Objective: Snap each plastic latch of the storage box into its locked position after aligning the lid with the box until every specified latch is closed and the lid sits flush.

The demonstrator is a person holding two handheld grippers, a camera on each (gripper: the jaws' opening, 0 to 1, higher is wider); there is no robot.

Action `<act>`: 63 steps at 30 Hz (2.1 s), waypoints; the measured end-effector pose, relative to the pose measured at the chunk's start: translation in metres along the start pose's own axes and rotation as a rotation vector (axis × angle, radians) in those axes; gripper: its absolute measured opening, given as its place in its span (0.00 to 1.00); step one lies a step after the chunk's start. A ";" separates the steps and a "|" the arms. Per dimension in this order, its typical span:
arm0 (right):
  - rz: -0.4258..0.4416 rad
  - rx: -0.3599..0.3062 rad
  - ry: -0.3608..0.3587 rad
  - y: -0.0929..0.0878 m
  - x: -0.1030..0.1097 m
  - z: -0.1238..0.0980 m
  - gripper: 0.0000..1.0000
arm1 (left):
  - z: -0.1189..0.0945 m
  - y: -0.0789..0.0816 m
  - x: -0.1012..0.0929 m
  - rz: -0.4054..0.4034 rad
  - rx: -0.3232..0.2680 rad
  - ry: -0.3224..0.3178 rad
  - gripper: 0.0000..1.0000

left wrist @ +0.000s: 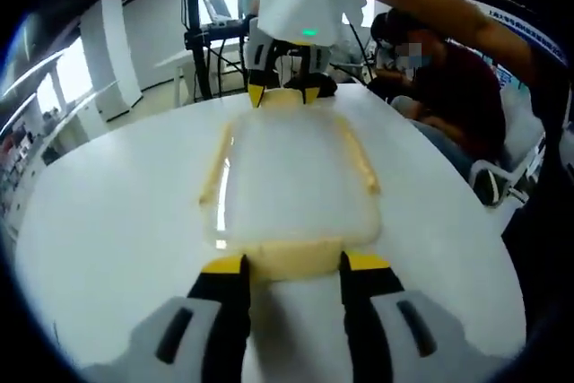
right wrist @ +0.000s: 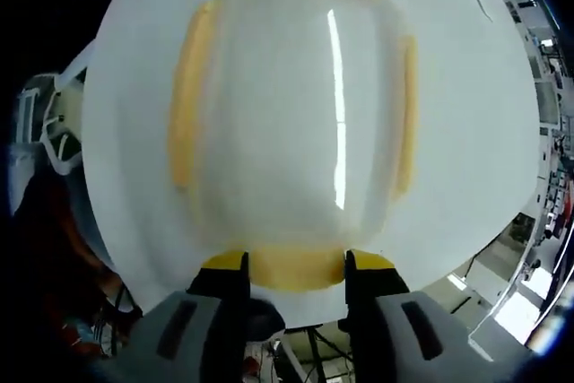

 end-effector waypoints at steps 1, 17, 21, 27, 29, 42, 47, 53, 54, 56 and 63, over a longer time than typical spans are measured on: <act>0.002 -0.005 -0.001 0.000 0.000 0.000 0.40 | 0.001 0.000 0.000 -0.005 0.003 0.005 0.39; 0.031 -0.084 -0.011 -0.005 -0.001 0.003 0.39 | 0.004 0.000 0.004 -0.031 -0.072 0.014 0.38; 0.030 -0.097 -0.009 -0.005 -0.003 0.004 0.39 | 0.004 0.001 0.006 -0.030 -0.081 0.012 0.38; 0.031 -0.107 -0.007 -0.005 -0.004 0.003 0.39 | 0.005 0.002 0.010 -0.039 -0.090 0.012 0.38; 0.035 -0.102 -0.007 -0.006 -0.005 0.003 0.39 | 0.006 0.003 0.011 -0.041 -0.081 0.013 0.38; 0.081 -0.141 -0.014 -0.006 -0.003 0.004 0.39 | 0.007 0.003 0.021 -0.047 -0.107 0.011 0.38; 0.070 -0.141 -0.014 -0.005 -0.002 0.005 0.39 | 0.008 0.003 0.024 -0.047 -0.144 0.008 0.38; 0.049 -0.153 -0.012 -0.004 -0.004 0.005 0.38 | 0.009 0.006 0.025 -0.040 -0.115 0.014 0.37; 0.048 -0.156 -0.012 -0.004 -0.004 0.005 0.38 | 0.009 0.006 0.025 -0.038 -0.108 0.015 0.37; 0.051 -0.168 -0.014 -0.004 -0.003 0.005 0.38 | 0.009 0.006 0.025 -0.038 -0.101 0.016 0.37; 0.053 -0.224 -0.014 -0.003 -0.001 0.003 0.38 | 0.009 0.006 0.023 -0.031 -0.087 0.016 0.37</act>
Point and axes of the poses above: the point that each gripper's makers call its tool centre point, and the gripper's own axes: z roughly forward along the fingers, x roughly to its left, y roughly out of its top, the point moved 2 cm from there along -z, roughly backward along the fingers, and after that the axes turned 6 degrees about -z, right-handed, at the moved point
